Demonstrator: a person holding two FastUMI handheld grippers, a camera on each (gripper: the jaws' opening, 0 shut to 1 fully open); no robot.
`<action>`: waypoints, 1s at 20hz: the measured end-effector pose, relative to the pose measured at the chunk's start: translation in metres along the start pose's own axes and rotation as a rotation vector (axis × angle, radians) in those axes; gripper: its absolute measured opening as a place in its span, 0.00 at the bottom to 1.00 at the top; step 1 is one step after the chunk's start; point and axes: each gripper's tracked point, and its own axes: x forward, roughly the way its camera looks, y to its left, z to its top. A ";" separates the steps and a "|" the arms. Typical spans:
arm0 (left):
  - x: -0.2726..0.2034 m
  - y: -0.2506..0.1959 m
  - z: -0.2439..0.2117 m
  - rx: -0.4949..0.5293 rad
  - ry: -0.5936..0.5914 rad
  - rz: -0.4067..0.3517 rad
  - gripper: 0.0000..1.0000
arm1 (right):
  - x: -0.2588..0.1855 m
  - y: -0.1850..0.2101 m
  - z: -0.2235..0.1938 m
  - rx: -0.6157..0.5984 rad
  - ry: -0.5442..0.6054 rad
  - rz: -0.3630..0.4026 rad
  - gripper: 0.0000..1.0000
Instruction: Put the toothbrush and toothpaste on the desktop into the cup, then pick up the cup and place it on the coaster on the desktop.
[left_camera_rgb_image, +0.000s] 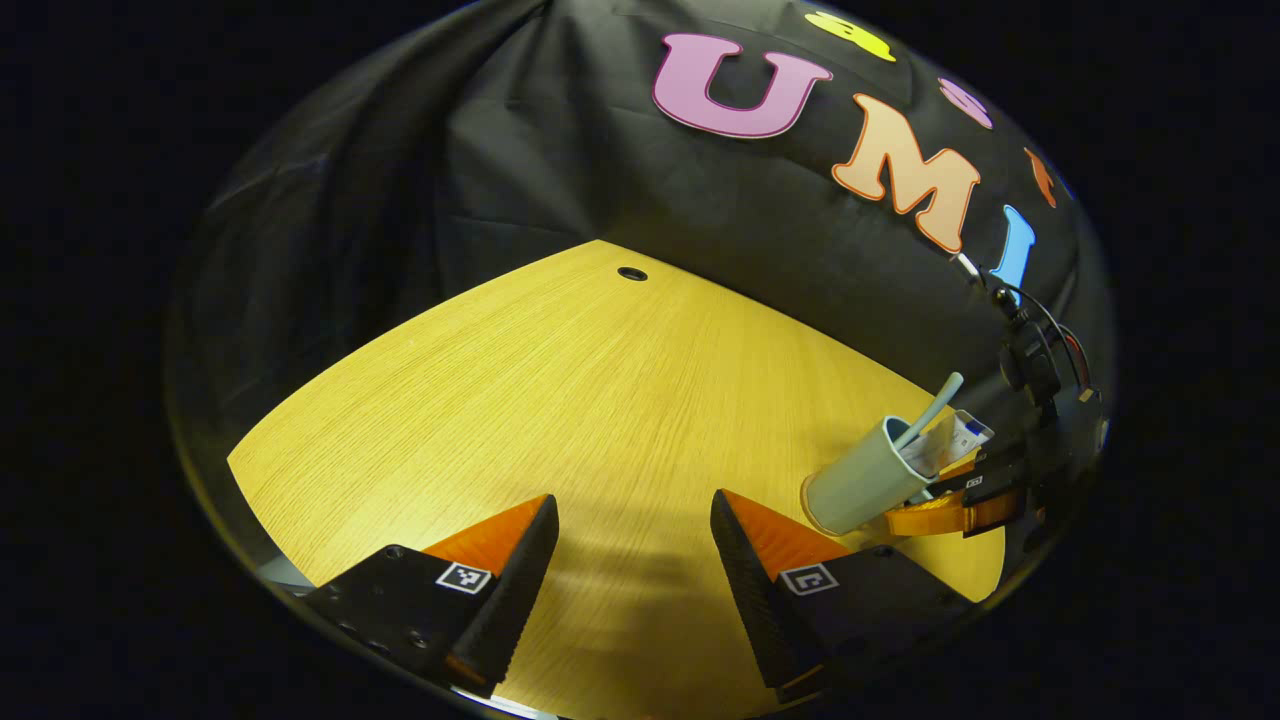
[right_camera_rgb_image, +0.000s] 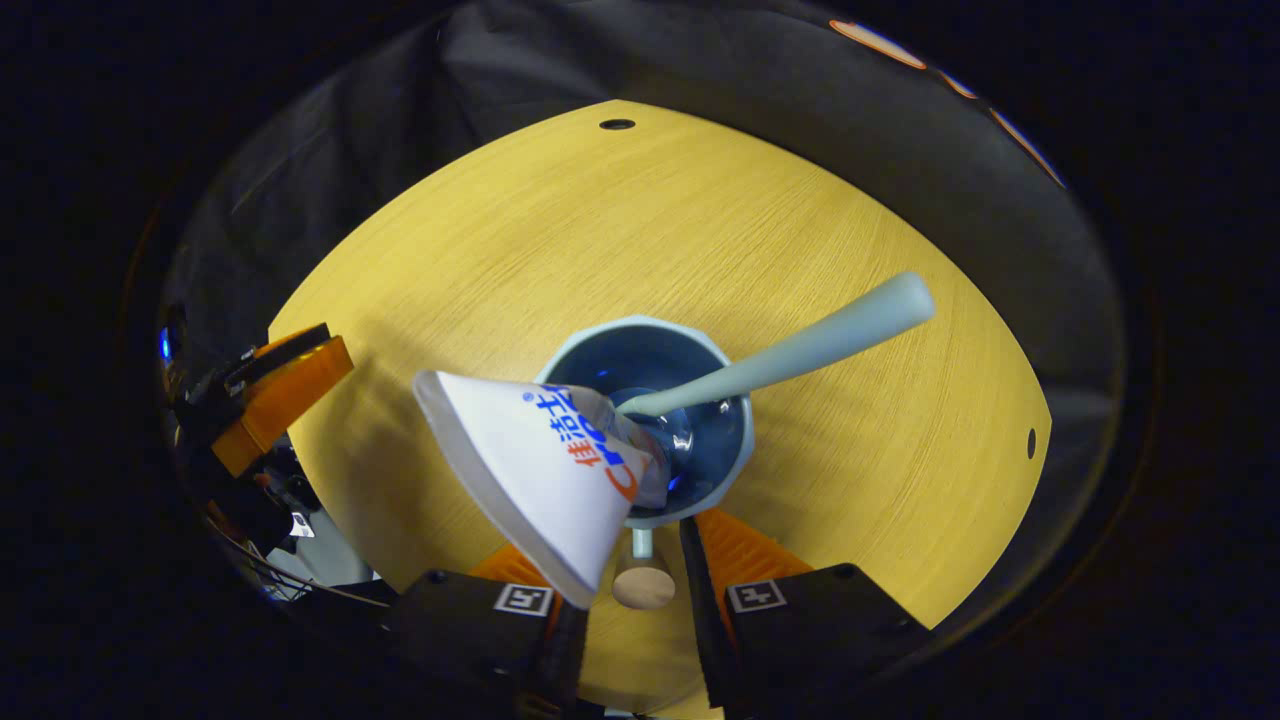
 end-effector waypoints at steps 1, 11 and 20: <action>-0.001 -0.001 0.001 0.002 0.001 -0.006 0.89 | -0.004 0.000 0.001 0.006 -0.012 0.010 0.56; -0.007 -0.026 0.001 0.112 0.027 -0.128 0.89 | -0.059 -0.032 -0.048 0.165 -0.115 0.025 1.00; -0.023 -0.099 -0.004 0.278 0.092 -0.260 0.88 | -0.101 -0.087 -0.097 0.470 -0.304 -0.076 0.98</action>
